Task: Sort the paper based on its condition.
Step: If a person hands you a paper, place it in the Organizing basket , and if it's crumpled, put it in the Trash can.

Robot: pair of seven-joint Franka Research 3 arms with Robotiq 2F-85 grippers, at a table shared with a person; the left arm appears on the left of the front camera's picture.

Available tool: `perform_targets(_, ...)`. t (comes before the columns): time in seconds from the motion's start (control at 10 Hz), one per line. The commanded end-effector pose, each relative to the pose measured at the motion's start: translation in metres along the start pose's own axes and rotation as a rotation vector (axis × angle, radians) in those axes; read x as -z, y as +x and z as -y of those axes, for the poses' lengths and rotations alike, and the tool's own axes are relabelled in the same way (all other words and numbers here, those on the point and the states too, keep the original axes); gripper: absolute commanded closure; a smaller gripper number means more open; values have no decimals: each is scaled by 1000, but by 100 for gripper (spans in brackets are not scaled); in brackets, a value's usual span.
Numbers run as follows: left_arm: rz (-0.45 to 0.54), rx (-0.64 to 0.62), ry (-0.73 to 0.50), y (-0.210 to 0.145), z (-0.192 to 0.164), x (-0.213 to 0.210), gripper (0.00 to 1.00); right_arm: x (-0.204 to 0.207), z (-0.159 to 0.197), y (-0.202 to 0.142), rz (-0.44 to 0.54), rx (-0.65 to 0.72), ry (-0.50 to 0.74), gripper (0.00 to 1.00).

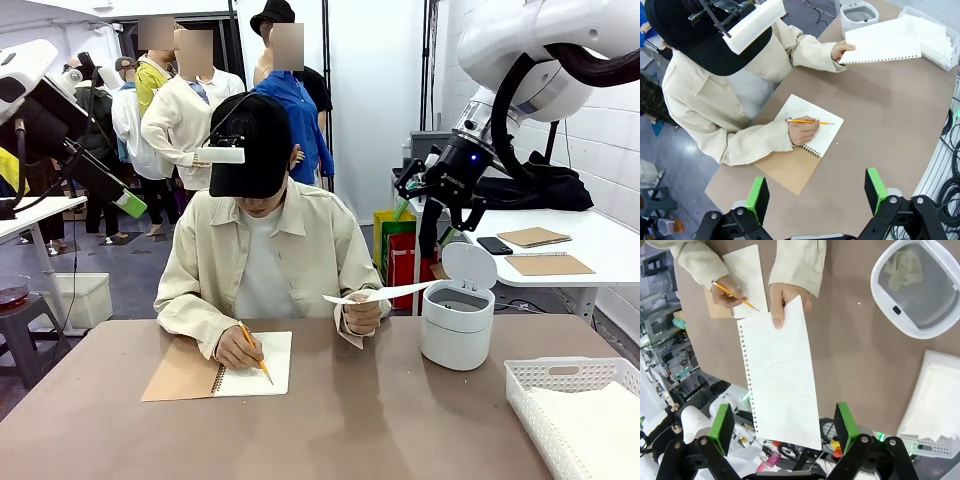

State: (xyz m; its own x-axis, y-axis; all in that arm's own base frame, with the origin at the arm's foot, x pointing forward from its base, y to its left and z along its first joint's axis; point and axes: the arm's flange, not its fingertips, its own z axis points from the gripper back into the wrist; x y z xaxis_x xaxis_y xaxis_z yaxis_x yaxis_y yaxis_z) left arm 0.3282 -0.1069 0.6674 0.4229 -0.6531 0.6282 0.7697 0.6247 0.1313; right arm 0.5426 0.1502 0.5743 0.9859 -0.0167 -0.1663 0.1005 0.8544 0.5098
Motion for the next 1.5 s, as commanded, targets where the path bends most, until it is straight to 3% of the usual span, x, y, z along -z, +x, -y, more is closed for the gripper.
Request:
perform_targets(0.0,4,-4,2,0,-1,0,0,17,15,11,-63,-12,14,0)
perform_targets(0.7,4,-4,2,0,-1,0,0,77,47,16,-278,52,157,0)
perform_targets(1.1,4,-4,2,0,-1,0,0,106,54,19,-319,36,274,0)
perform_targets(1.4,4,-4,2,0,-1,0,0,112,52,19,-314,13,273,0)
